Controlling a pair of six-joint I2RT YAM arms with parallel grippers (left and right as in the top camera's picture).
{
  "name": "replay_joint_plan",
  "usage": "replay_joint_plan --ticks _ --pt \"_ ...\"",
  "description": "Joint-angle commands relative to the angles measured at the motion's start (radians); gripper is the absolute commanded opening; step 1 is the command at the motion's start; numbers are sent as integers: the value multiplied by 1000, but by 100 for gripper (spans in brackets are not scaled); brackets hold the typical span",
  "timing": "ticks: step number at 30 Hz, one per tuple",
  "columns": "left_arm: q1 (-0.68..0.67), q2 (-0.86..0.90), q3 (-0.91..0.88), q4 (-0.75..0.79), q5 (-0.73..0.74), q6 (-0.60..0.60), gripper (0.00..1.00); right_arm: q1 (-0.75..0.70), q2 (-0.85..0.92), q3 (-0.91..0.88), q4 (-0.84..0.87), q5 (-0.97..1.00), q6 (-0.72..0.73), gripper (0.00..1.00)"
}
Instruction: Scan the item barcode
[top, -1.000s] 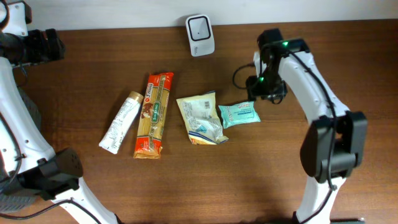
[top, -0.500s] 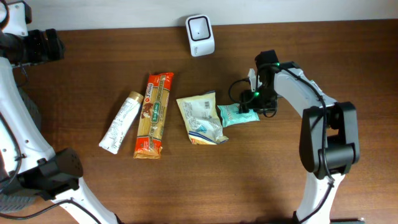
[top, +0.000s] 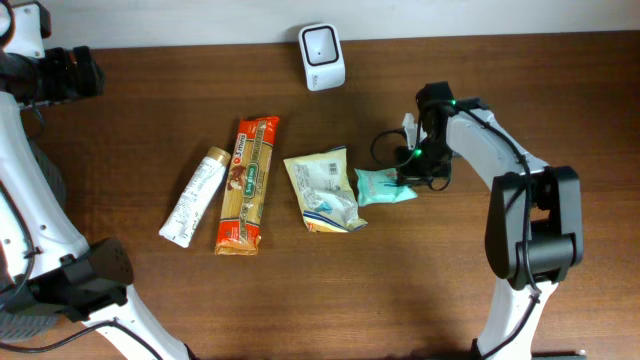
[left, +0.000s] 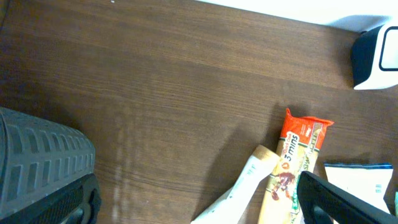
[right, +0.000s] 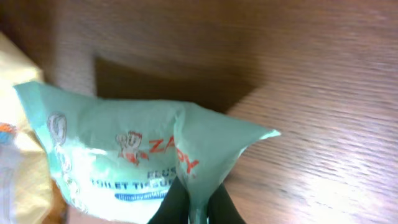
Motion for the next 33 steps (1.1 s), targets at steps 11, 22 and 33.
replay_joint_plan --ticks 11,22,33 --pt "3 -27 11 2 7 10 99 269 -60 237 -393 1003 319 4" --pt "3 -27 11 2 7 10 99 274 60 225 -314 711 248 59" --pt "3 -27 11 2 7 10 99 268 61 -24 -148 929 520 59"
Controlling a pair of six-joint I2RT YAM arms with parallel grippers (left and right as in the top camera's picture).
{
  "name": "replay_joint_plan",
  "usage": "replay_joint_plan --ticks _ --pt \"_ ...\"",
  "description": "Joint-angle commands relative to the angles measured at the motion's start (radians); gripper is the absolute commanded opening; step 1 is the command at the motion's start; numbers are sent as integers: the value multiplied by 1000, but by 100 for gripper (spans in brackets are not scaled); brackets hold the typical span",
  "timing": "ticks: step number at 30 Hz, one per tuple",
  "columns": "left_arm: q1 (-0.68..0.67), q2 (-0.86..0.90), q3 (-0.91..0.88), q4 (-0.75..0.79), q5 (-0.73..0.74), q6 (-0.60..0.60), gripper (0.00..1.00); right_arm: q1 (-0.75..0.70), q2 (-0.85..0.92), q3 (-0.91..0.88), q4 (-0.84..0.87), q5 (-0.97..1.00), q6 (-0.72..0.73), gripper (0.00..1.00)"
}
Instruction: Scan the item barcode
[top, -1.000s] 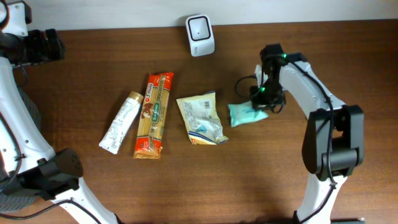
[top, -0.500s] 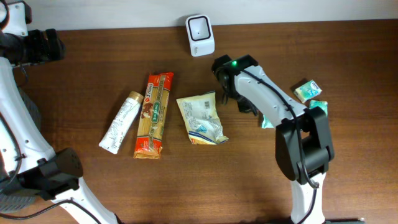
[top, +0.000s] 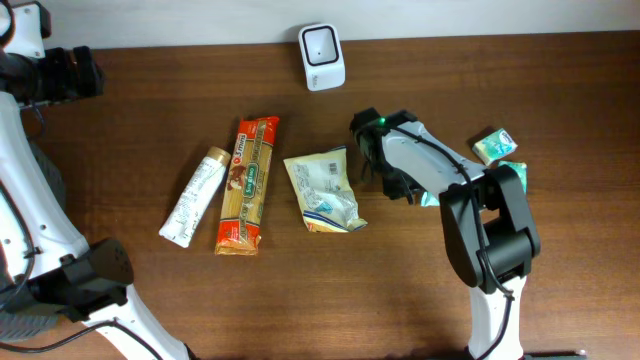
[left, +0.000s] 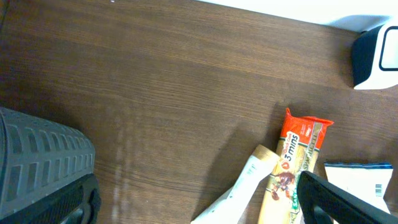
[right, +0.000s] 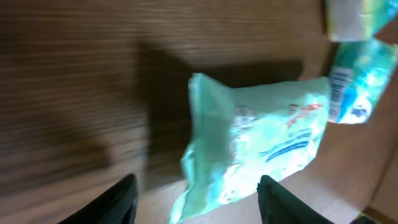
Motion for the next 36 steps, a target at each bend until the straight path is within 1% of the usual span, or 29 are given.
replay_joint_plan --ticks 1,4,5,6,7,9,12,15,17,18,19,21,23,24,25,27,29,32,35,36 --pt "2 -27 11 2 7 10 99 -12 1 -47 20 117 101 59" --pt "2 -27 11 2 7 10 99 -57 1 -82 74 97 100 57" --pt "2 -27 11 2 7 10 99 -80 1 -95 93 54 100 51" --pt "2 -27 11 2 7 10 99 -92 1 -103 105 23 98 49" --pt "2 -27 11 2 7 10 99 -105 1 -117 122 -13 85 43" --pt "2 -27 11 2 7 10 99 -125 1 -162 160 -82 70 27" --pt "2 -27 11 2 7 10 99 -122 1 -169 170 -129 6 4" --pt "2 -27 11 2 7 10 99 -121 -3 -133 141 -175 -39 4" --pt "2 -27 11 2 7 10 99 -121 -35 -50 64 -264 -90 4" --pt "2 -27 11 2 7 10 99 -122 -63 1 29 -364 -150 4" --pt "2 -27 11 2 7 10 99 -123 -106 79 -10 -568 -269 4" --pt "2 -27 11 2 7 10 99 -130 -149 170 -35 -828 -420 4" --pt "2 -27 11 2 7 10 99 -153 -163 238 -47 -1029 -503 4" --pt "2 -27 11 2 7 10 99 -186 -162 250 -29 -1189 -546 4" --pt "2 -27 11 2 7 10 99 -213 -159 238 -9 -1268 -548 4" --pt "2 -27 11 2 7 10 99 -254 -147 207 22 -1343 -548 4" --pt "2 -27 11 2 7 10 99 -294 -131 120 102 -1442 -548 4" --pt "2 -27 11 2 7 10 99 -367 -109 -64 290 -1616 -536 4" --pt "2 -27 11 2 7 10 99 -448 -89 -146 354 -1625 -536 4" --pt "2 -27 11 2 7 10 99 -481 -83 -157 354 -1569 -536 4"
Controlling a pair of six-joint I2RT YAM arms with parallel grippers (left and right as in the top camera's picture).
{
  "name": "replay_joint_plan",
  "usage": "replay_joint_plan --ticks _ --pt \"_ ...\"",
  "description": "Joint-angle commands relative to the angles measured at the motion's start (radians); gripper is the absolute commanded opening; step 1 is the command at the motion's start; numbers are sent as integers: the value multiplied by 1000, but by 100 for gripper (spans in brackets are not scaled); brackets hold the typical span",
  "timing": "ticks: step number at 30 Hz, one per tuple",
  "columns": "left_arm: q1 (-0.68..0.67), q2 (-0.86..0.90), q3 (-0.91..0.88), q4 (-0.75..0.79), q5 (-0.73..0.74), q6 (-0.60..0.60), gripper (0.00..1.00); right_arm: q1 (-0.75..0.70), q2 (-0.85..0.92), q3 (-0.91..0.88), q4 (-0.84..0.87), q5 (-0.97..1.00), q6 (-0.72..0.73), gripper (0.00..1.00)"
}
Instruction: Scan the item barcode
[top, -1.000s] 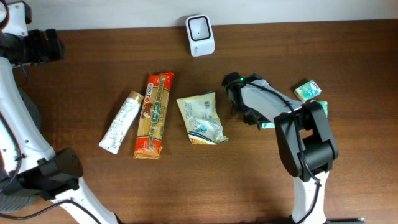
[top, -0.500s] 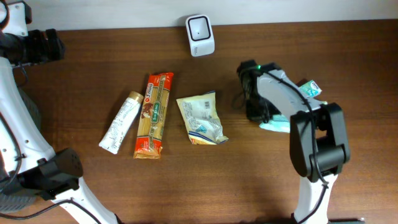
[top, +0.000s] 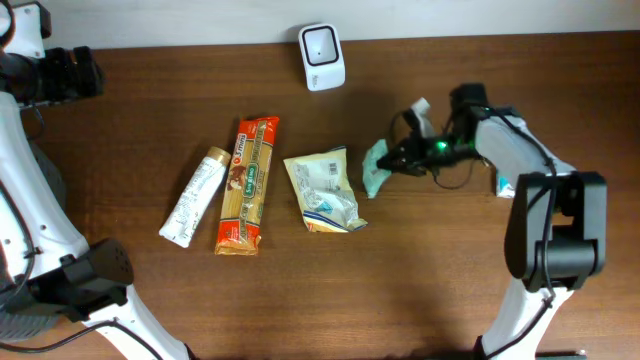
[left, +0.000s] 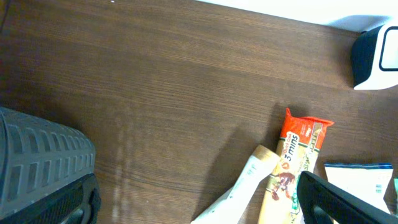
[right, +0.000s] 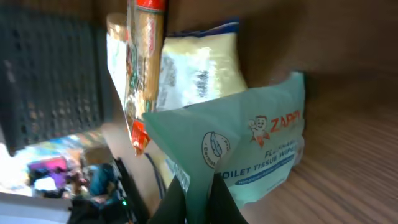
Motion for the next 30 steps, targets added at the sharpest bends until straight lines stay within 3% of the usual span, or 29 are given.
replay_joint_plan --ticks 1,3,5,9,11,14,17,18,19,21,23,26,30 --pt "2 -27 11 1 7 10 99 -86 13 -27 10 51 -11 8" --pt "2 -27 11 1 7 10 99 -120 13 -27 10 193 -11 40" --pt "2 -27 11 1 7 10 99 -144 13 -26 10 349 -11 56" --pt "2 -27 11 1 7 10 99 -152 13 7 -35 457 1 57" --pt "2 -27 11 1 7 10 99 -127 13 87 -135 457 0 47" --pt "2 -27 11 1 7 10 99 -53 13 189 -195 458 2 42" --pt "2 -27 11 1 7 10 99 56 14 202 -104 537 127 42" --pt "2 -27 11 1 7 10 99 124 23 192 -29 640 246 42" --pt "2 -27 11 1 7 10 99 160 32 187 8 684 318 44" --pt "2 -27 11 1 7 10 99 242 79 185 106 734 459 61" --pt "2 -27 11 1 7 10 99 294 128 185 180 755 525 66" --pt "2 -27 11 1 7 10 99 337 174 185 169 752 571 67" --pt "2 -27 11 1 7 10 99 327 162 224 -32 692 534 63"
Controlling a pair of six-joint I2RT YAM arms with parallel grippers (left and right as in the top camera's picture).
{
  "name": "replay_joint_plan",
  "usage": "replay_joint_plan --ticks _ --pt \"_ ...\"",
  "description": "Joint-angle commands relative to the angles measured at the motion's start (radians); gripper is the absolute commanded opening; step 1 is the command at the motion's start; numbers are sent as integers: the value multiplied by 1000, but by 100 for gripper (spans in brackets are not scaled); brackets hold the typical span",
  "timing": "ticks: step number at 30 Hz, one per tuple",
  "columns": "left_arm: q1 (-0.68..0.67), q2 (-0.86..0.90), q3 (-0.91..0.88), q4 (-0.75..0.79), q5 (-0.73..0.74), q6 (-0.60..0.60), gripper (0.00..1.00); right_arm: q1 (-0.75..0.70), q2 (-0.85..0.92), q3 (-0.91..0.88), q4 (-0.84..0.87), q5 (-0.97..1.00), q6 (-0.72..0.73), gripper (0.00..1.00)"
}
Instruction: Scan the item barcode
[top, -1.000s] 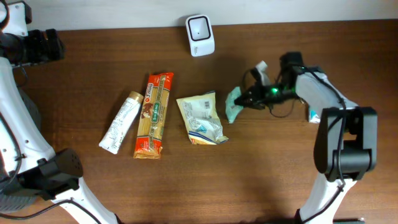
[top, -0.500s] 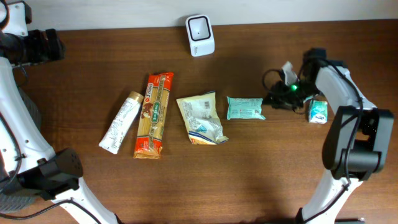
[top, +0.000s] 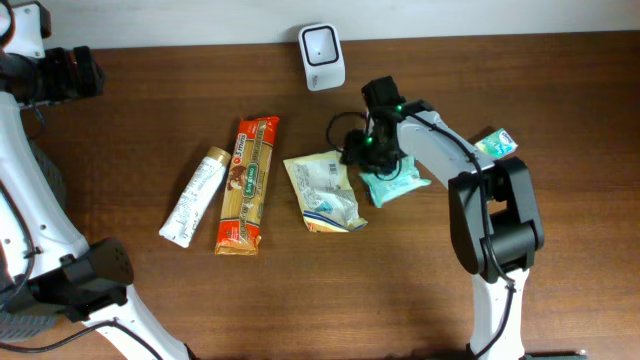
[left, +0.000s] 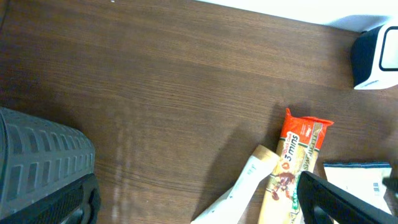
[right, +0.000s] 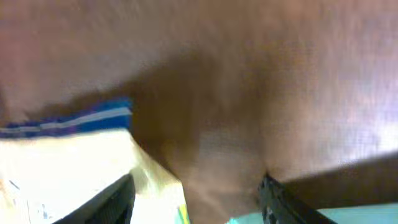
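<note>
The teal toilet-tissue pack (top: 397, 183) lies flat on the table, just right of the yellow pouch (top: 322, 190). My right gripper (top: 364, 148) hangs over the pack's far left corner. In the right wrist view this gripper (right: 196, 200) is open, with only wood between its fingers (right: 118, 198) and a sliver of the teal pack (right: 249, 220) at the bottom edge. The white barcode scanner (top: 322, 43) stands at the table's back edge. My left gripper (left: 196, 202) is open at the far left, holding nothing.
An orange noodle packet (top: 247, 185) and a white tube (top: 194, 196) lie left of the yellow pouch. A small teal-and-white packet (top: 495, 145) sits at the right. The scanner (left: 376, 56) also shows in the left wrist view, as does a dark ribbed basket (left: 43, 155).
My right gripper was shut on the teal pack, holding it up on edge beside the yellow pouch. It is now open, and the pack lies flat on the table below it.
My right gripper was shut on the teal pack beside the yellow pouch. Then it was open with the pack lying further right near other small packets. Then it held the pack again, tilted up. Now the pack lies released by the pouch. The left arm never moved.
</note>
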Motion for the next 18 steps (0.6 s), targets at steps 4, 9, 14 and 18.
replay_joint_plan --ticks 4,9,14,18 --pt "2 -27 11 2 7 10 99 -34 19 37 -274 5 -140 64" --pt "2 -27 11 2 8 10 99 -150 19 37 -477 309 -161 65" --pt "2 -27 11 2 7 10 99 -220 13 47 -389 331 -308 63" --pt "2 -27 11 2 7 10 99 -246 -130 68 -348 104 -385 65"
